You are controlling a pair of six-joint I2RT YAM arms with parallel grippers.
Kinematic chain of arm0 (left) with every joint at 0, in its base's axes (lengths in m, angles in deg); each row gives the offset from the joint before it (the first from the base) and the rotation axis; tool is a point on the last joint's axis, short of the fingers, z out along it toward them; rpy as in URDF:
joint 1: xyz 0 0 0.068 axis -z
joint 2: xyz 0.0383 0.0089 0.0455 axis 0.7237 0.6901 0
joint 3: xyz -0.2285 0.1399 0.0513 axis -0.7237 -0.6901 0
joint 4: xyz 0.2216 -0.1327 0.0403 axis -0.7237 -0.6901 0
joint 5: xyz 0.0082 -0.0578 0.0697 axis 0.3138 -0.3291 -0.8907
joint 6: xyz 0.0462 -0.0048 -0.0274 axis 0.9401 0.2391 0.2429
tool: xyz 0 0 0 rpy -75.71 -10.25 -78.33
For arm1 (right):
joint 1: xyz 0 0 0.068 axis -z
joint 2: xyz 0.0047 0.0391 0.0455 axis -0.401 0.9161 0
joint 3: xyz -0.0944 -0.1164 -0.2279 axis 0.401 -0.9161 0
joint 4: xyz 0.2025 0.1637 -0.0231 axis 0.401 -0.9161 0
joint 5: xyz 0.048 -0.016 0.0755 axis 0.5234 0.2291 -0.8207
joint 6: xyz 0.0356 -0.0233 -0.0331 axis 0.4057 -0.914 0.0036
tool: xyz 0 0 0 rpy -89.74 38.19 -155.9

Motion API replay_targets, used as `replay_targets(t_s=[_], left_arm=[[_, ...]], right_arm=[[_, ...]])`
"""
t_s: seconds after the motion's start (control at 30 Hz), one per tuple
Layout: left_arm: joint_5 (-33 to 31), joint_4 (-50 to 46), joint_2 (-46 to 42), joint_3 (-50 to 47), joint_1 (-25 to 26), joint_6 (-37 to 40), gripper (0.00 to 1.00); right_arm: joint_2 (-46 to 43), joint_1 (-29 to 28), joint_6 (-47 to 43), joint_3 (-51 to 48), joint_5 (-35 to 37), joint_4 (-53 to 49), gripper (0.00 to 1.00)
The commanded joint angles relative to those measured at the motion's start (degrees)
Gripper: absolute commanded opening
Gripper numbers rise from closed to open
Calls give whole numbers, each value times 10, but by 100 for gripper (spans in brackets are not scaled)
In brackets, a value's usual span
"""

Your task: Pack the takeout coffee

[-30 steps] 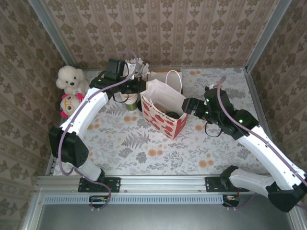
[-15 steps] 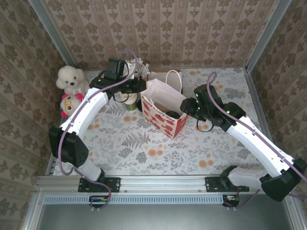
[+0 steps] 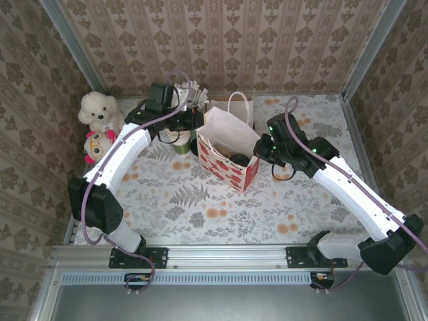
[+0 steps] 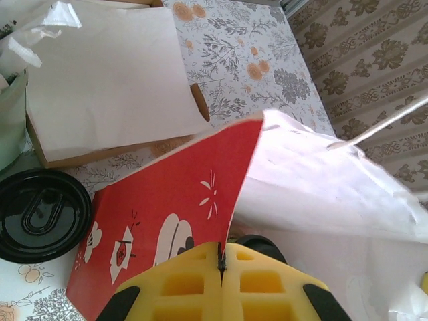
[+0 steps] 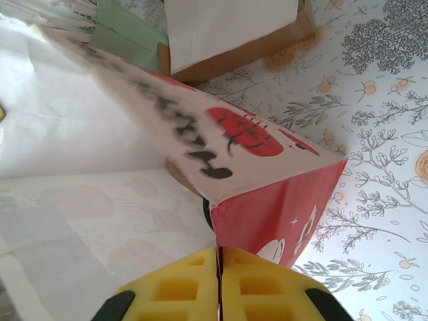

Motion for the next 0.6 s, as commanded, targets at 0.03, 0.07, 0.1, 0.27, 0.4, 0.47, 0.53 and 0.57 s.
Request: replay_targets(t_s=[0.03,0.07,0.1,0.27,0.4,0.47,0.53,0.57], left_arm=[[19,33,-40,-24,1,-23,3],[24,41,-43,-29,1,-27,5],[30,46,-46,-33,1,-30,7],[52,80,-73,-56,-1,-34,34],[102,145,-109,-92,-6,-46,65],[116,177,-131,-114,-7,-53,77],[112,196,-156,-137,-12,-55,90],[98,200,-170,-148,-14,-56,96]], right_arm=[[6,1,-23,27,-3,-29,0],[7,4,-28,30,-3,-35,0],[8,6,-37,34,-4,-40,0],[24,27,-98,68,-25,-77,0],[29,57,-155,81,-50,-92,0],[31,79,-174,84,-73,-91,0],[38,99,-195,92,-97,-89,0],[44,108,-211,99,-107,-91,0]])
